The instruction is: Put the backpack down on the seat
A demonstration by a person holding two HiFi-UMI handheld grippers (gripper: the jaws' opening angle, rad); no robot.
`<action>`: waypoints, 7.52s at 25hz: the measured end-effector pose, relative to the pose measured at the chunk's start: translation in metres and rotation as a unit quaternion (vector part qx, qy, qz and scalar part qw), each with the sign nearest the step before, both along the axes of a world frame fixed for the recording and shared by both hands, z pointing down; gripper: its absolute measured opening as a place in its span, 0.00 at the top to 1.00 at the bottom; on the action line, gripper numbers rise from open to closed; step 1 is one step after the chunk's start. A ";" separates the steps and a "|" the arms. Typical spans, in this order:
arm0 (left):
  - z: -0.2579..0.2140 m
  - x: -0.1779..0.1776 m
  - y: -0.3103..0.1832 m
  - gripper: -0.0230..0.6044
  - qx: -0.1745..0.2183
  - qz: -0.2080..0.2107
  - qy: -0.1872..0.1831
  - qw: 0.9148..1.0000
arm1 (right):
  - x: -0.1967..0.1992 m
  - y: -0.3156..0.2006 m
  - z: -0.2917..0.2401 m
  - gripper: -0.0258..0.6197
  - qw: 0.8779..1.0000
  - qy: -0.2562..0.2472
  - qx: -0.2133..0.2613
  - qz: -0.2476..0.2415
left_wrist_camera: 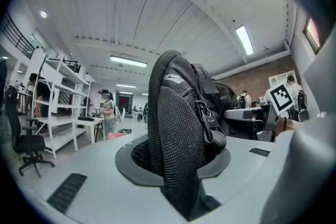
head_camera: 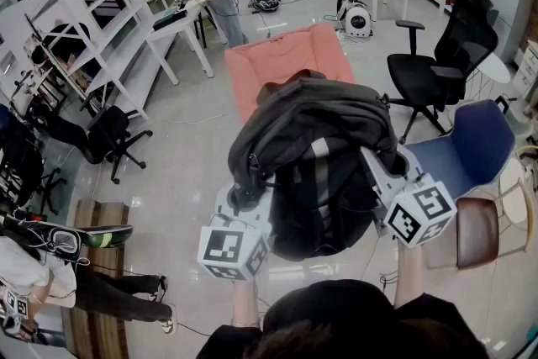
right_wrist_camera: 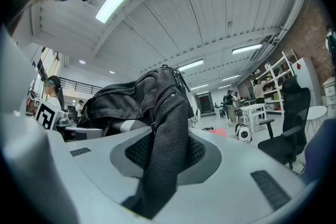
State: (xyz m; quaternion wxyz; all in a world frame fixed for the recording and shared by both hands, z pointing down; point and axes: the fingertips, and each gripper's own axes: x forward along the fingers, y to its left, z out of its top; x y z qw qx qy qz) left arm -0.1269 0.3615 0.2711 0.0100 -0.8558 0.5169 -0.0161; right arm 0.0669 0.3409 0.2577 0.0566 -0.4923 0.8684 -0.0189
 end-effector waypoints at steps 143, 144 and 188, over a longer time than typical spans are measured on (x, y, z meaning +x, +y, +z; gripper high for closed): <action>0.320 0.026 -0.787 0.77 -0.239 -0.039 -0.002 0.970 | 0.018 -0.787 0.315 0.80 0.972 -0.013 -0.235 -0.017; 0.321 0.026 -0.790 0.77 -0.239 -0.040 -0.002 0.970 | 0.017 -0.791 0.316 0.80 0.972 -0.013 -0.235 -0.016; 0.312 -0.025 -0.781 0.44 -0.222 -0.110 0.019 0.969 | 0.012 -0.802 0.291 0.60 0.973 0.008 -0.229 0.031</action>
